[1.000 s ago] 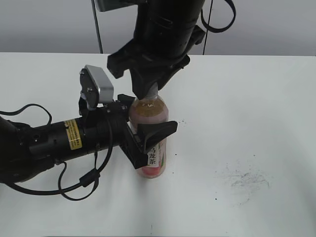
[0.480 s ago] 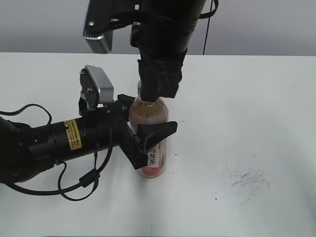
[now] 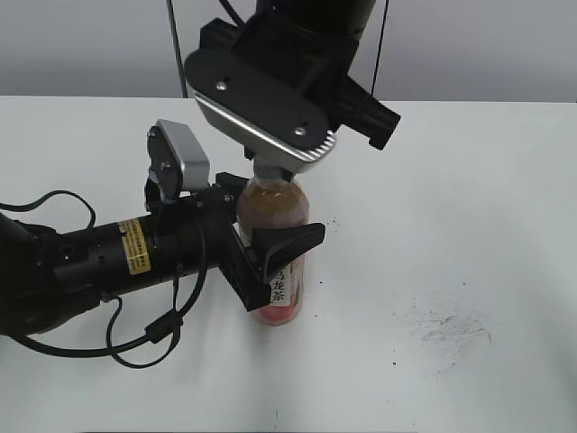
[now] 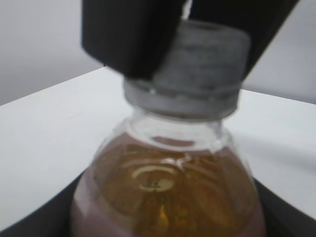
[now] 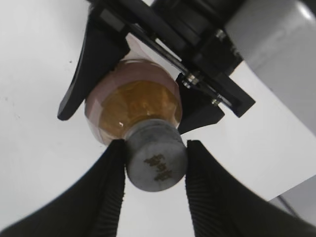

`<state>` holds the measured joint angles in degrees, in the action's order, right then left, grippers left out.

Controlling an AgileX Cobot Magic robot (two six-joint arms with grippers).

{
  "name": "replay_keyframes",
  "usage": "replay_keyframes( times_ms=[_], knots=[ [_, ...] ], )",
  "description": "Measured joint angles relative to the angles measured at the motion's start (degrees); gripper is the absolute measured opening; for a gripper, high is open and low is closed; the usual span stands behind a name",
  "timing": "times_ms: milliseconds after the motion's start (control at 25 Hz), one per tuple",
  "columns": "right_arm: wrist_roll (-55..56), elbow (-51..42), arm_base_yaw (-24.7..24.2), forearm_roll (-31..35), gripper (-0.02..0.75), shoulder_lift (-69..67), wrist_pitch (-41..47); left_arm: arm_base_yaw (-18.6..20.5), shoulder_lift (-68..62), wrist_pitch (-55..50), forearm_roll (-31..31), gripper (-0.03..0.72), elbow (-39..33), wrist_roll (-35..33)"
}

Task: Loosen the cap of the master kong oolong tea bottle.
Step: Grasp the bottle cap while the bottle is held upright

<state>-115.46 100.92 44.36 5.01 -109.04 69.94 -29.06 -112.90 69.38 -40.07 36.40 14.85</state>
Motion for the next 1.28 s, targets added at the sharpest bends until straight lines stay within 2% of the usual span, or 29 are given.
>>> replay_keyframes(
  times_ms=[120,240,320,400,480,560,600,640,880,1040,1280],
  knots=[
    [-8.7,0.0,0.0,0.5,0.281,0.0,-0.2,0.0,0.0,0.0,0.0,0.445,0.0,0.0],
    [-10.0,0.0,0.0,0.6,0.281,0.0,-0.3,0.0,0.0,0.0,0.0,0.445,0.0,0.0],
    [-4.4,0.0,0.0,0.4,0.281,0.0,-0.3,0.0,0.0,0.0,0.0,0.445,0.0,0.0],
    [6.1,0.0,0.0,0.4,0.291,0.0,-0.1,0.0,0.0,0.0,0.0,0.445,0.0,0.0],
    [19.4,0.0,0.0,0.5,0.384,0.0,-0.1,0.0,0.0,0.0,0.1,0.445,0.0,0.1],
    [31.9,-0.1,0.0,0.3,0.545,-0.1,-0.1,0.0,0.0,0.0,0.3,0.445,0.0,0.3],
    [36.7,-0.1,0.0,-0.2,0.6,-0.1,-0.1,0.0,0.0,0.0,0.3,0.445,0.0,0.3],
    [39.9,-0.1,0.0,-0.7,0.621,-0.1,-0.1,0.0,0.0,0.0,0.3,0.445,0.0,0.3],
    [59.5,-0.1,0.0,-0.8,0.552,-0.1,-0.1,0.0,0.0,0.0,0.3,0.445,0.0,0.3],
    [84.1,-0.1,0.0,-0.8,0.543,-0.1,0.0,0.0,0.0,0.0,0.3,0.445,0.0,0.3],
    [111.0,-0.1,0.0,0.9,0.512,-0.1,0.0,0.0,0.0,0.0,0.2,0.445,0.0,0.3]
  ],
)
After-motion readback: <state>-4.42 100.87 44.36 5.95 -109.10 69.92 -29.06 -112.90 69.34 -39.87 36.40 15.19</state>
